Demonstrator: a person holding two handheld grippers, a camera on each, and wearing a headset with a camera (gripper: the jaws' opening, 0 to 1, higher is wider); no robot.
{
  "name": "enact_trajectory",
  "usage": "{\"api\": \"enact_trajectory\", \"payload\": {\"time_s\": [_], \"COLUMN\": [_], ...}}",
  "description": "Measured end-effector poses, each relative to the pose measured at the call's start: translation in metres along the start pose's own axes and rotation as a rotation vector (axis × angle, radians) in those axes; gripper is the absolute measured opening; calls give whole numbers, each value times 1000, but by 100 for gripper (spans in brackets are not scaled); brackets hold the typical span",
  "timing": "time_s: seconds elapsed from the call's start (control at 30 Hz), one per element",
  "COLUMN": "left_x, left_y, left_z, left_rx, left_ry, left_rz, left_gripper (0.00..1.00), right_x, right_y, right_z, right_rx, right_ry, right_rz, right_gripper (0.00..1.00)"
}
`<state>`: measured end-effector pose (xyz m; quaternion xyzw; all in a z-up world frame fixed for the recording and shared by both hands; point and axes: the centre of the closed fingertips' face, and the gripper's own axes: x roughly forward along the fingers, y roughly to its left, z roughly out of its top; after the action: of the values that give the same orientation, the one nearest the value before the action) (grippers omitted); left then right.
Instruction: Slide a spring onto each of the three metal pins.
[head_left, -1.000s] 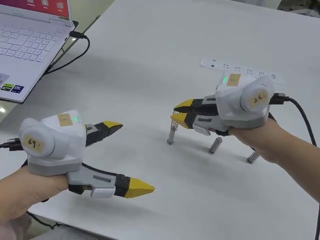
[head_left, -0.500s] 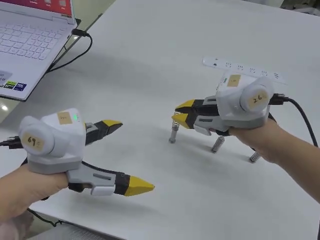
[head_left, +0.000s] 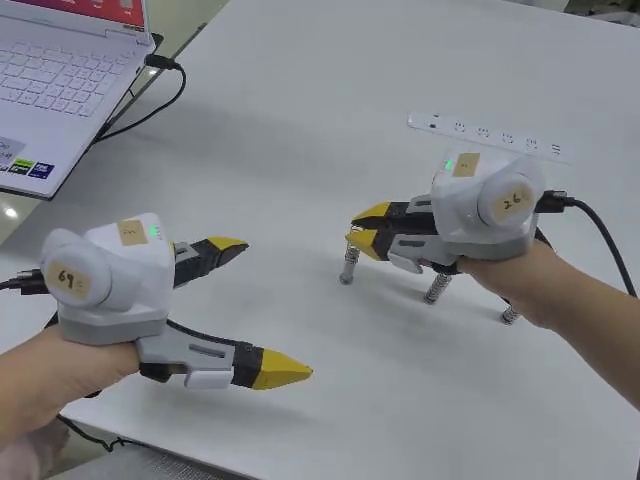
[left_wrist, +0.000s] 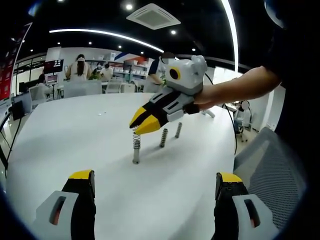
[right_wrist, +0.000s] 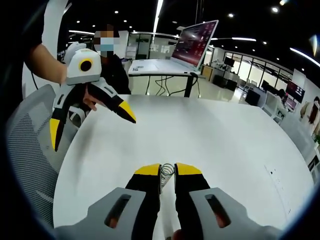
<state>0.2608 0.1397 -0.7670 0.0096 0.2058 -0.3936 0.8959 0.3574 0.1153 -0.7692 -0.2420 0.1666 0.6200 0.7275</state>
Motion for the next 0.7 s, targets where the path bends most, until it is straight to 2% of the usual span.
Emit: {"api": "enact_trajectory", "payload": {"time_s": [0.33,0.7], "left_x": [-1,-1], "left_y": [1,2], "left_z": [-2,-5], "left_rx": [-4,-7], "left_ry": [2,4], "left_rz": [3,7], "left_gripper": [97,97], "right_x": [3,18], "right_y": [11,10], "right_z": [0,-18], "right_rx": [-16,-55], "right_ry": [14,67], "right_rz": [9,34], "right_gripper": [8,8]}}
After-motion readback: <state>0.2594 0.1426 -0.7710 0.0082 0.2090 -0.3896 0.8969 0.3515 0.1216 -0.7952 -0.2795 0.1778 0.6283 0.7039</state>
